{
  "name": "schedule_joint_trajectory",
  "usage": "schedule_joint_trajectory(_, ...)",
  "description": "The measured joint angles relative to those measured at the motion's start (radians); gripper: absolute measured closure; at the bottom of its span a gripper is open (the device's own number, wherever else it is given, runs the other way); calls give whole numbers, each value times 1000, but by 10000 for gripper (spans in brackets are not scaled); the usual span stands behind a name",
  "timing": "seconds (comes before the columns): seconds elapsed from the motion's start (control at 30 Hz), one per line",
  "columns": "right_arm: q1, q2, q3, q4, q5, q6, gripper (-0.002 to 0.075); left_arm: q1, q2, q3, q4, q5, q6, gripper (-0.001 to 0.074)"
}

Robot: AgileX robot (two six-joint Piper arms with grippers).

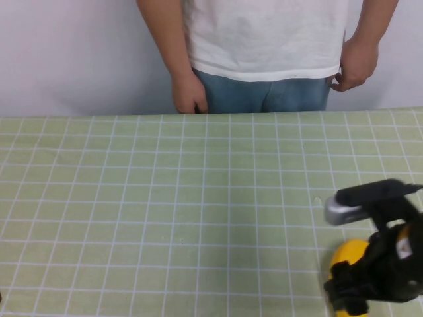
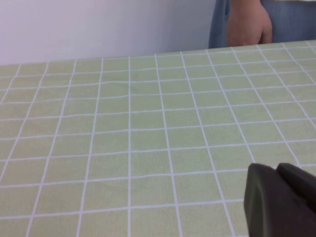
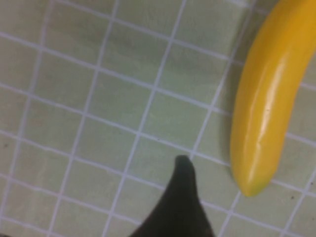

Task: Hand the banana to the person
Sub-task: Pick up the banana

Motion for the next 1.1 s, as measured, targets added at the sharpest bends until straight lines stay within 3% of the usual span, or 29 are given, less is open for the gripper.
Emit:
schedule_joint_trajectory(0.63,0,258,194,6,-338,12,193,0,0,0,0,0,0,732)
schedule_joint_trajectory(0.7,0,287,194,8,-343,12,261,0,0,0,0,0,0,732)
schedule_joint_trajectory(0.87,0,306,194,11,-332,12,645,0,0,0,0,0,0,732)
schedule_joint_trajectory(0.9,0,296,194,11,-329,12,683,0,0,0,0,0,0,732)
schedule_joint_trajectory(1.1,0,187,128,-30,-245,12,696,0,0,0,1,0,0,732)
